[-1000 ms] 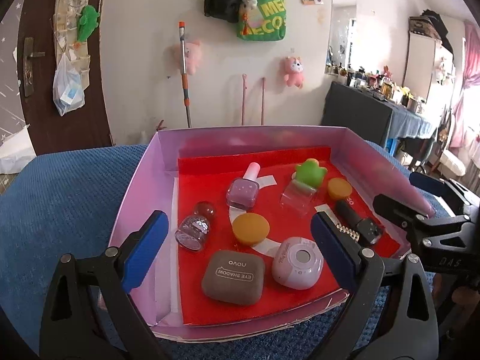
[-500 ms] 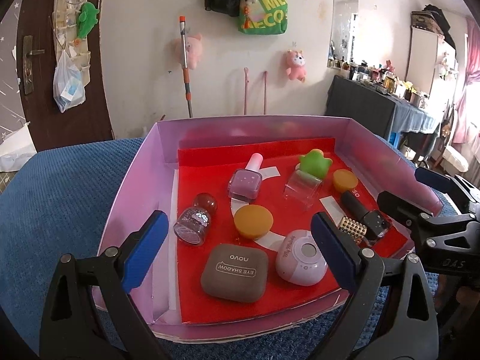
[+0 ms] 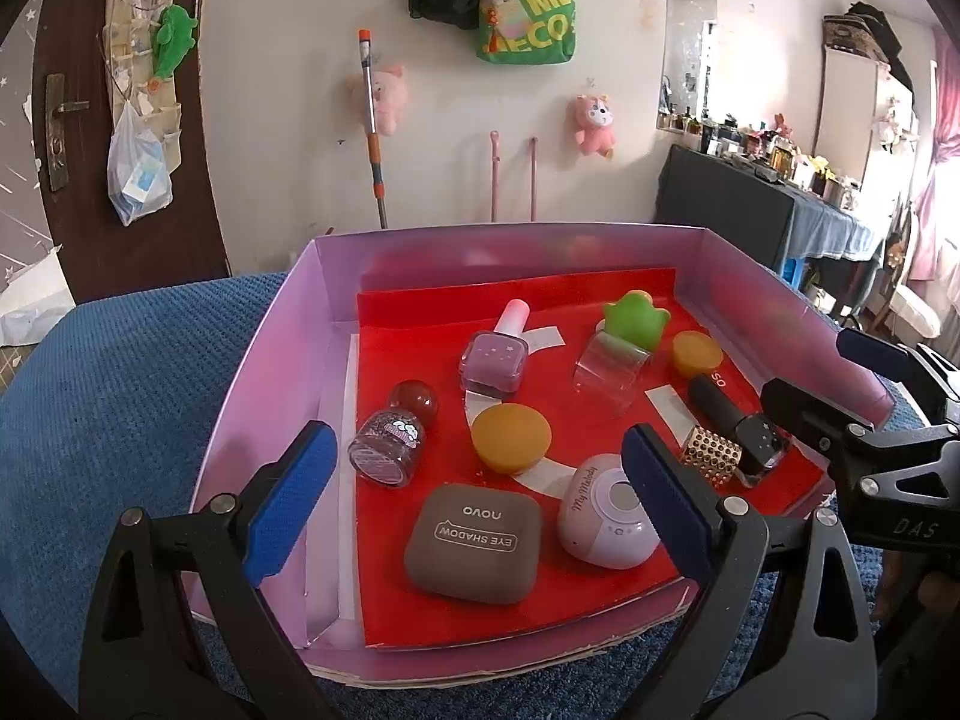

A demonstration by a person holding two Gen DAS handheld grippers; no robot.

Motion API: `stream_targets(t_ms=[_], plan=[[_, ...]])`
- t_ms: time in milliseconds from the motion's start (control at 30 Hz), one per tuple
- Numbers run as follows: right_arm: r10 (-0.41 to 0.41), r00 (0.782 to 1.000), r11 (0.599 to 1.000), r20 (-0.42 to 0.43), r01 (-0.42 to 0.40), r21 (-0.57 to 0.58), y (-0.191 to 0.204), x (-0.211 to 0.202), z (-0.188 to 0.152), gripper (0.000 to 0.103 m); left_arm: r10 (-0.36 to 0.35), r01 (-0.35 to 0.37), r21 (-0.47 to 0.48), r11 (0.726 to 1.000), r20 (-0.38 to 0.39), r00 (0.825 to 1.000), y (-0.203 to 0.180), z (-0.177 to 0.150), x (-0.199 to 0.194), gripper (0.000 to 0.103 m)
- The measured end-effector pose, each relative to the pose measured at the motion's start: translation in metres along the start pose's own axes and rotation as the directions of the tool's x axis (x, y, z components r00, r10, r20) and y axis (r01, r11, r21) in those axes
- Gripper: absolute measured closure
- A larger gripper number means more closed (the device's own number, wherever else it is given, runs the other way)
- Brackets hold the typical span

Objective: Organize rigid objects

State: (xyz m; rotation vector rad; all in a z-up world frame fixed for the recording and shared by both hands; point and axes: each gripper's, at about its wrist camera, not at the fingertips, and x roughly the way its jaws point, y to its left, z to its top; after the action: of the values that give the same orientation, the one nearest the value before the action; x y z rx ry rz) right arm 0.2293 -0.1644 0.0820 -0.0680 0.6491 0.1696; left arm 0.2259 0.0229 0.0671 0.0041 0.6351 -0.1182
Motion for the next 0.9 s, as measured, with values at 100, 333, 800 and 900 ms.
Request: stream_targets(t_ms=[100,333,800,900], plan=[[-0.001,1.000,1.000,0.000,0.001,-0.002,0.0007,0.0004,0.0000,0.000,0.000,0.000,0.002,1.000,0.000,1.000,-0.0001,0.0000,0.0001,0.006],[-0.001,1.000,1.000,-0.001,0.001,-0.002,0.0007,0.0009,-0.0002,0.000,0.004,-0.004,0.004,1.000,-0.001,1.000,0.0002,-0.0001,0.0000,0.006],[-0.003,1.000,1.000,-0.002,0.003,-0.003,0.0008,0.0012,-0.0009,0.000,0.006,-0.006,0.004,1.000,-0.001,1.000,0.0005,0.0003,-0.0003,0.006],[-0.004,1.000,1.000,-0.002,0.004,-0.004,0.0009,0.0012,-0.0013,0.000,0.005,-0.005,0.005,1.000,-0.001,1.000,0.0003,0.0002,-0.0001,0.006]])
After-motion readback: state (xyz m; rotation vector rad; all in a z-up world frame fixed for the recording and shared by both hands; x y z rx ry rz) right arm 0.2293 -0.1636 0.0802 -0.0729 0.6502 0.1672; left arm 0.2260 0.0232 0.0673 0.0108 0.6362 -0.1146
